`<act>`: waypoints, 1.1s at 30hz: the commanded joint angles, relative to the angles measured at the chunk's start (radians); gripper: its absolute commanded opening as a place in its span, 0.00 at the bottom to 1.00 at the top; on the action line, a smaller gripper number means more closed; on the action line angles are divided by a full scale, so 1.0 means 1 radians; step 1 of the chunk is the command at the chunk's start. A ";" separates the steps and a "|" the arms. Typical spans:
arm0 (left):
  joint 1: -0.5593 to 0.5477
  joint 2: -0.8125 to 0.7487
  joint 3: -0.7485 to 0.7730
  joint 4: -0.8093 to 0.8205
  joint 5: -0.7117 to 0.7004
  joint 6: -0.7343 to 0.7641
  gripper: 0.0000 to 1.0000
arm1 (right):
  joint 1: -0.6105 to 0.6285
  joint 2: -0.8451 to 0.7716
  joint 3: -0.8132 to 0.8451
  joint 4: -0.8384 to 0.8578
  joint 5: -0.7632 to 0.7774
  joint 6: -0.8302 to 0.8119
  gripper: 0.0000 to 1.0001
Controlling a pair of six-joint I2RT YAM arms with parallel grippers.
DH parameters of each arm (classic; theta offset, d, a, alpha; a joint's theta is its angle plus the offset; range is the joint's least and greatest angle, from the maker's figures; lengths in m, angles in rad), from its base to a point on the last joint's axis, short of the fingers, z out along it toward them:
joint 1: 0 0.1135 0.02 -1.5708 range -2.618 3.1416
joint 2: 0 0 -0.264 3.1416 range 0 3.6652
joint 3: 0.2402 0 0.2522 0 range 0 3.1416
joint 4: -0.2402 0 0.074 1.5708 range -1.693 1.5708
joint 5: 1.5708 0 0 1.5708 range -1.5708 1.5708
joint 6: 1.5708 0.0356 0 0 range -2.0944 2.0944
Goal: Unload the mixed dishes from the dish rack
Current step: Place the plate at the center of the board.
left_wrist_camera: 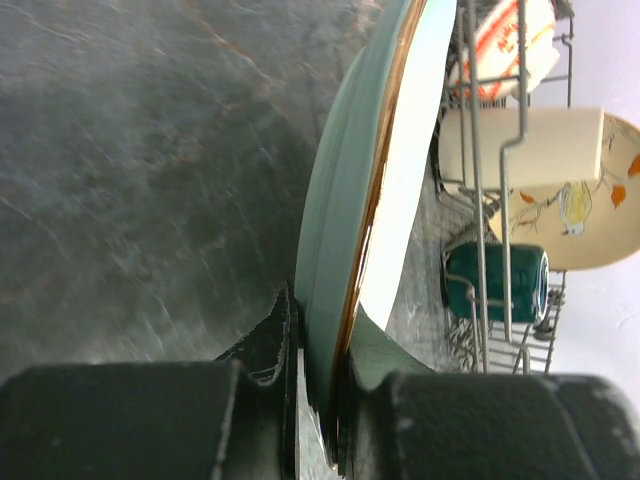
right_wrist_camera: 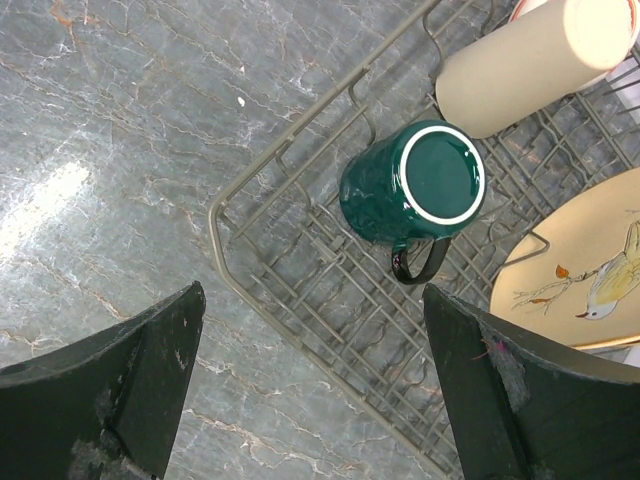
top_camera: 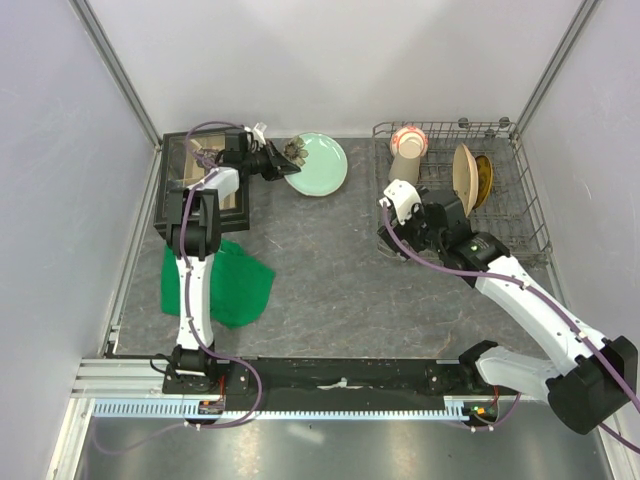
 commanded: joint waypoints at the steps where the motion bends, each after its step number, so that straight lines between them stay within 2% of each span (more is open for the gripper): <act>1: -0.016 0.034 0.140 0.060 0.075 -0.132 0.02 | -0.019 -0.006 0.005 0.022 -0.023 0.020 0.98; 6: -0.029 0.081 0.194 0.053 0.074 -0.157 0.02 | -0.025 0.008 0.015 0.011 -0.054 0.020 0.98; 27: -0.036 0.111 0.178 0.017 0.040 -0.160 0.02 | -0.025 0.003 0.022 -0.011 -0.077 0.014 0.98; 33: -0.036 0.119 0.177 0.011 0.043 -0.157 0.09 | -0.025 0.006 0.023 -0.014 -0.079 0.012 0.98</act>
